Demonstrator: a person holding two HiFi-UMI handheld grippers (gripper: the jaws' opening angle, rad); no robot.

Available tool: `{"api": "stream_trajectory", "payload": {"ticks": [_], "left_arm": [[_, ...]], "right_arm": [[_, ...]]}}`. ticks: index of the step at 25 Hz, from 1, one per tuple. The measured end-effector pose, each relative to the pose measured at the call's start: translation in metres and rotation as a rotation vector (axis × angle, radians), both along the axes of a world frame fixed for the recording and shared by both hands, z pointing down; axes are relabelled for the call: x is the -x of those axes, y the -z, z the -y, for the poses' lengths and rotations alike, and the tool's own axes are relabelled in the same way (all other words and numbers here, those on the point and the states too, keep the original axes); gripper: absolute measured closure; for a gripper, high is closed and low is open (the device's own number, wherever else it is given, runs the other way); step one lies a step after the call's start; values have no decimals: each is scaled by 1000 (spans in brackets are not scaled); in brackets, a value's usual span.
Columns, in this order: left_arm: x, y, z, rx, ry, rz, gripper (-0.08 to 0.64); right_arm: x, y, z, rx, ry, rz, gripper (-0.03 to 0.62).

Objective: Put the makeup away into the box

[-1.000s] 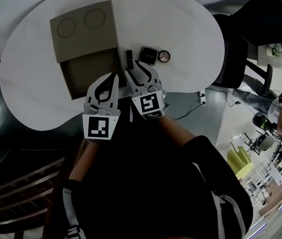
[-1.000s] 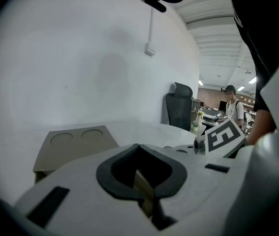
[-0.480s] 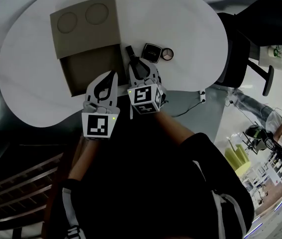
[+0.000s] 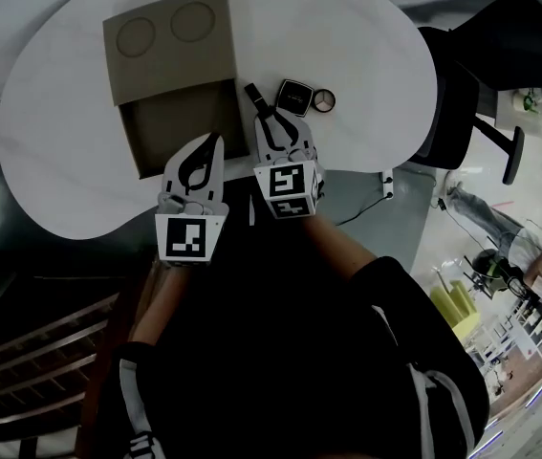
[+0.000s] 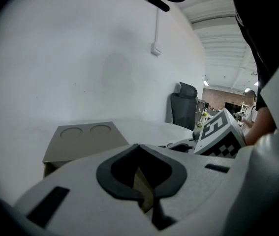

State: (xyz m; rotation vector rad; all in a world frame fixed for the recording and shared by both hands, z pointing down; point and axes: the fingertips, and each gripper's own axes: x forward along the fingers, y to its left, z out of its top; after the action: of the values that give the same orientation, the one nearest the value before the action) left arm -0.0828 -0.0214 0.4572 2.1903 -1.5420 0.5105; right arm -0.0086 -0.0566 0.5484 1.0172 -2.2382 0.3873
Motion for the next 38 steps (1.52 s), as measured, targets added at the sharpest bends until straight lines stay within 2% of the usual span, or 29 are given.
{"api": "stream_trajectory", "payload": {"ticks": [13, 18, 23, 27, 31, 38], "left_arm": [[20, 15, -10, -41, 45, -1, 552], [33, 21, -15, -57, 71, 4, 552], [51, 29, -22, -85, 113, 11, 552], [67, 33, -26, -88, 154, 20, 552], [88, 34, -30, -89, 210, 26, 552], [122, 29, -41, -67, 287, 31, 552]], "right_arm": [[11, 61, -4, -98, 7, 78, 488], [24, 83, -8, -131, 41, 105, 488], [49, 106, -13, -191, 111, 121, 488], [72, 111, -20, -135, 140, 127, 488], [102, 108, -18, -175, 217, 128, 488], [154, 91, -26, -133, 296, 164, 488]]}}
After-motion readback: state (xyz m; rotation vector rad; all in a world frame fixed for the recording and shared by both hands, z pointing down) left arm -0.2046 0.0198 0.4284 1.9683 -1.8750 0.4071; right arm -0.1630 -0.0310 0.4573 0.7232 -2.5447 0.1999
